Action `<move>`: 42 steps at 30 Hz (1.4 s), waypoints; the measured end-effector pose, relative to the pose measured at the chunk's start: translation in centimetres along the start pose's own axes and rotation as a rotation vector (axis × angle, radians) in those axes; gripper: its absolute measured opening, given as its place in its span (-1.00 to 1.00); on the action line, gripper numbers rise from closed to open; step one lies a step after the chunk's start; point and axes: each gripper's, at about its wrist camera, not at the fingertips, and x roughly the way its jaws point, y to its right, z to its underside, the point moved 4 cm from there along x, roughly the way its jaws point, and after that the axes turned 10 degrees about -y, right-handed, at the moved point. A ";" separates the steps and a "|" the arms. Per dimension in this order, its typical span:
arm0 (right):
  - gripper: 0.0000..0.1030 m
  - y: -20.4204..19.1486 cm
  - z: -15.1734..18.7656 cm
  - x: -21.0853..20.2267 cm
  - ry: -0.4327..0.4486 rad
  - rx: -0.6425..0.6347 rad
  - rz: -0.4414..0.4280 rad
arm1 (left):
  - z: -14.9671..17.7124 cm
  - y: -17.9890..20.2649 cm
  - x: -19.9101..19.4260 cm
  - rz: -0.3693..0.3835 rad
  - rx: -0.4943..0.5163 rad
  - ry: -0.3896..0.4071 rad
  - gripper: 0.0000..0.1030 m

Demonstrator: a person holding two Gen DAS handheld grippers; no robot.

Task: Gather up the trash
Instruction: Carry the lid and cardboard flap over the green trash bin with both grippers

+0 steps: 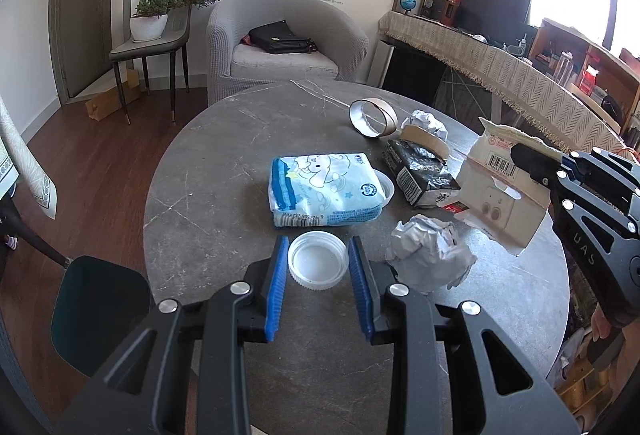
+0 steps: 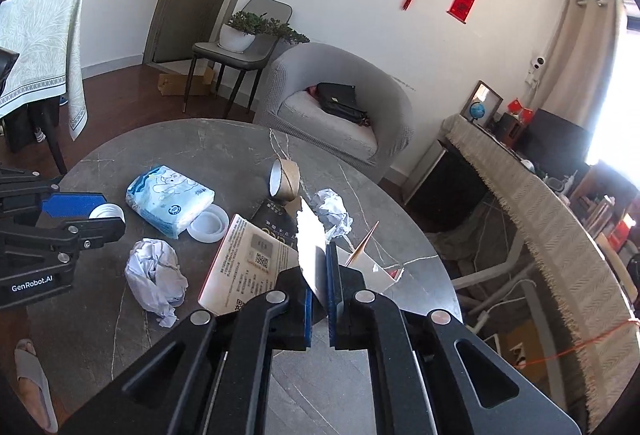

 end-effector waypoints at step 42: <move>-0.90 -30.0 -10.3 -0.1 -0.002 -0.240 -0.478 | 8.3 -32.1 1.5 -0.252 -0.412 -0.290 -0.36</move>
